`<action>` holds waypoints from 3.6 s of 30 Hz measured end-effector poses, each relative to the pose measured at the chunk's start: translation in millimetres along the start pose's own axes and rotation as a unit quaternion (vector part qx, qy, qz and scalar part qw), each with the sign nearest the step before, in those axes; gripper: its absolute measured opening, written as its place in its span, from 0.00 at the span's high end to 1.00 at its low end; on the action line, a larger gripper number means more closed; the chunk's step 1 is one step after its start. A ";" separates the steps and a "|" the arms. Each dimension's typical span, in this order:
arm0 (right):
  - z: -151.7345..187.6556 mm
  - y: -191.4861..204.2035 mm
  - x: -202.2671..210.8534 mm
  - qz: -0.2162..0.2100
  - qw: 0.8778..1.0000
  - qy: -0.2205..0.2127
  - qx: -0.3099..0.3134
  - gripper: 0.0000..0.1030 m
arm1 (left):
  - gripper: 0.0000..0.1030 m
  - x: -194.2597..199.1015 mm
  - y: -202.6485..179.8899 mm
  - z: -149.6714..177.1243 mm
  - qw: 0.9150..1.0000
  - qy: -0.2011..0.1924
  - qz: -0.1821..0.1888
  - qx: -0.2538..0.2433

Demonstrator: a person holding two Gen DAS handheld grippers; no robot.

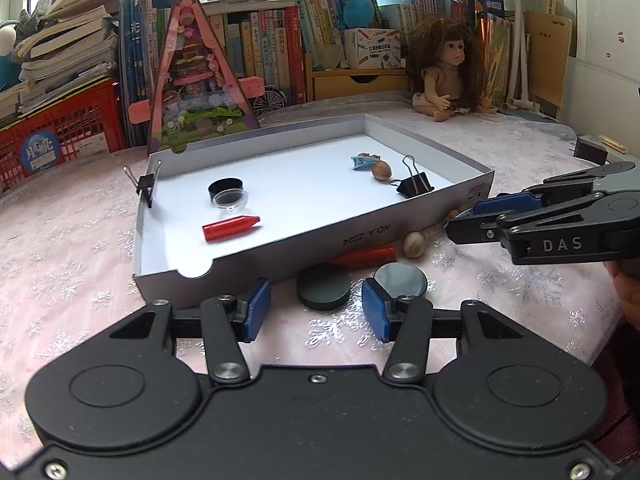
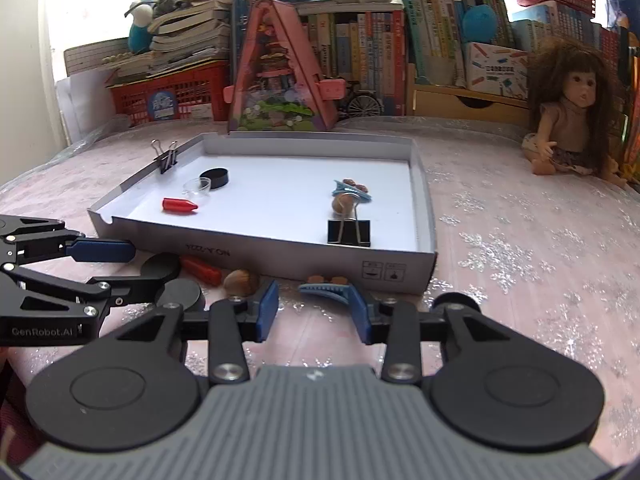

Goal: Organize rigid objects
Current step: 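Grasp the blue hair clip with the right tool while the left tool grasps a black disc, then carry the blue hair clip and black disc over the tray with both tools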

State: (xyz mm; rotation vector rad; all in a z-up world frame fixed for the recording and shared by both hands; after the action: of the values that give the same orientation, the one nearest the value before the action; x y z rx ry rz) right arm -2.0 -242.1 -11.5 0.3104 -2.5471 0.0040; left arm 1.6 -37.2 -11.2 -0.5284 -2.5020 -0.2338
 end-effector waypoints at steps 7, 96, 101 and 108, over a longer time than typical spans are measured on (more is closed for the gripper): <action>0.3 2.7 -0.4 0.021 1.000 -0.014 -0.005 0.31 | 0.53 -5.4 -9.0 -1.0 1.000 0.000 0.008 -0.001; -21.4 11.4 5.8 0.107 0.992 -0.060 0.004 0.59 | 0.71 8.9 36.3 -38.4 0.994 -0.031 -0.037 0.096; -22.1 10.6 2.5 0.105 0.993 -0.056 0.002 0.59 | 0.71 4.4 39.5 -37.2 0.993 -0.022 -0.038 0.105; -24.0 11.7 -1.5 0.104 0.993 -0.053 0.012 0.59 | 0.71 -1.2 44.6 -39.8 0.992 -0.017 -0.041 0.116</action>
State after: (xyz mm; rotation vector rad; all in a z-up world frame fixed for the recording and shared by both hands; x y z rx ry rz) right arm 9.6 -228.6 8.5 0.0538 -2.6759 0.0997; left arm 40.9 -8.1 23.2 -0.3380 -2.5430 0.0358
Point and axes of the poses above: each gripper's, at about its wrist camera, not at the fingertips, and x roughly against the way its jaws point, y to its left, z to its underside, the point moved 1 cm from there along -x, roughly the way its jaws point, and after that the axes turned 2 degrees about -z, right-handed, at the moved point
